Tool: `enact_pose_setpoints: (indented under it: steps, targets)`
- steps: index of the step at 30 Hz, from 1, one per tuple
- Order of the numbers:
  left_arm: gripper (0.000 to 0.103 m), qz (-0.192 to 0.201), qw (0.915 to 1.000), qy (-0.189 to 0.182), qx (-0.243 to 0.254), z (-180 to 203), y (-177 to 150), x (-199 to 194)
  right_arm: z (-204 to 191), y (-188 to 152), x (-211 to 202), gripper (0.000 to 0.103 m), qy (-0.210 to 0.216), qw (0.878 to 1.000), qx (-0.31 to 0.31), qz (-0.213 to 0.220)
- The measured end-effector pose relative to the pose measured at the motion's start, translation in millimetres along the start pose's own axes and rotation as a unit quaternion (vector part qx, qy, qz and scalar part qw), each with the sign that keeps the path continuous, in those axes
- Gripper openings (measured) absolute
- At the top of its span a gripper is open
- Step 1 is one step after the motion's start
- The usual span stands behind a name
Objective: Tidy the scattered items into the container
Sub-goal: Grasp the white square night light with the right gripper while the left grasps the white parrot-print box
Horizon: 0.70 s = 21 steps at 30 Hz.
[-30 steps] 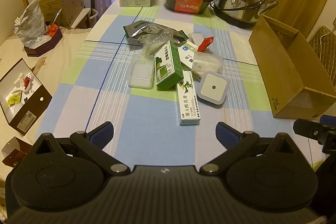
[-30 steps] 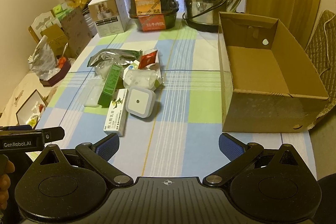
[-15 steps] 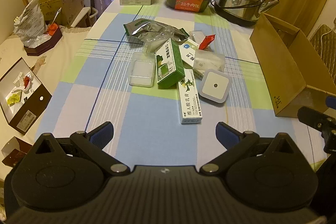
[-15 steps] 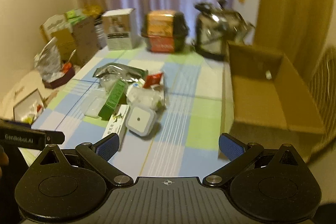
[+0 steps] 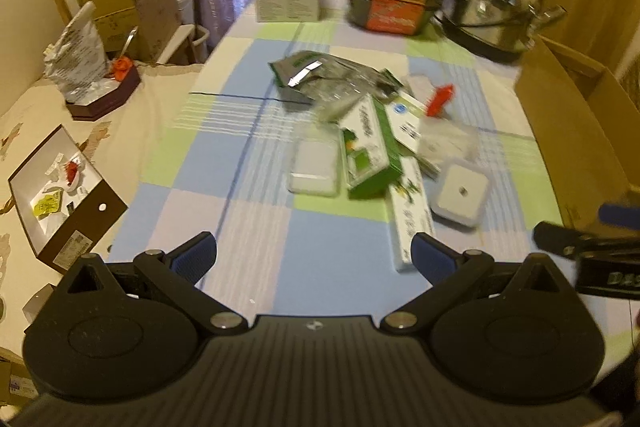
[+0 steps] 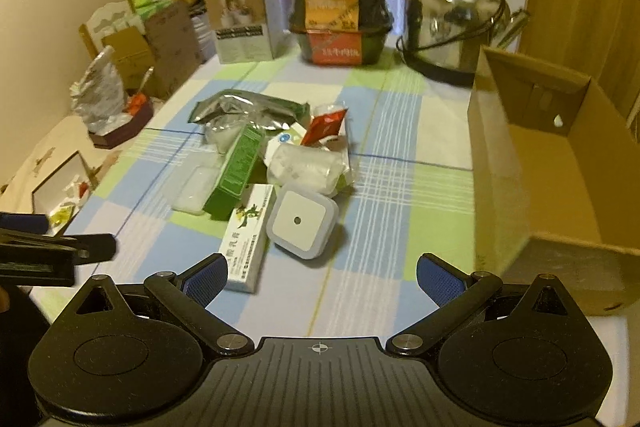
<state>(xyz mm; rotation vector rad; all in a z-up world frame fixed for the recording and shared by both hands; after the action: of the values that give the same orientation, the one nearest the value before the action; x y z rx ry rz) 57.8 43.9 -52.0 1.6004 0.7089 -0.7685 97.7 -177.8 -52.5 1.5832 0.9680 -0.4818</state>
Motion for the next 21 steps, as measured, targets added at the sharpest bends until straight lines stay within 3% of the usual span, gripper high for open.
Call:
enact_pose_setpoints:
  steps: [7,9,10,11,12,21]
  targets:
    - [0.102,-0.001,0.9997,0.004,-0.024,-21,14,24,-5,3,60,0.103,-0.013,0.999,0.042,0.007]
    - [0.102,-0.01,0.9964,0.035,-0.076,-28,18,32,-9,4,76,0.103,-0.016,0.999,0.047,0.008]
    - [0.102,-0.01,0.9962,0.032,-0.08,-29,20,36,-11,5,83,0.102,-0.018,0.999,0.05,0.008]
    - [0.102,-0.01,0.9962,0.03,-0.082,-30,22,40,-13,5,90,0.089,-0.021,0.998,0.053,0.008]
    - [0.102,-0.01,0.9961,0.028,-0.083,-31,24,44,-15,5,97,0.087,-0.027,0.998,0.056,0.006]
    - [0.102,-0.025,0.995,0.015,-0.096,-32,24,68,-14,6,144,0.087,-0.072,0.992,0.099,-0.006]
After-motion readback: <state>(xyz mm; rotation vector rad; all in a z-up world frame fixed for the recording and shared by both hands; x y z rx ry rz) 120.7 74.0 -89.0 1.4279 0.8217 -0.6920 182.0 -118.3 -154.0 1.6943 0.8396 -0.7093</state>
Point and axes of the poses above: each gripper's, at about its wrist camera, not at the fingertips, and x roughly the way its jaws point, z to its right, y to its top, the point moved 4 cm from there along x, roughly the way its jaws point, and after that the axes turned 13 degrees about x, right-handed, at the moved point
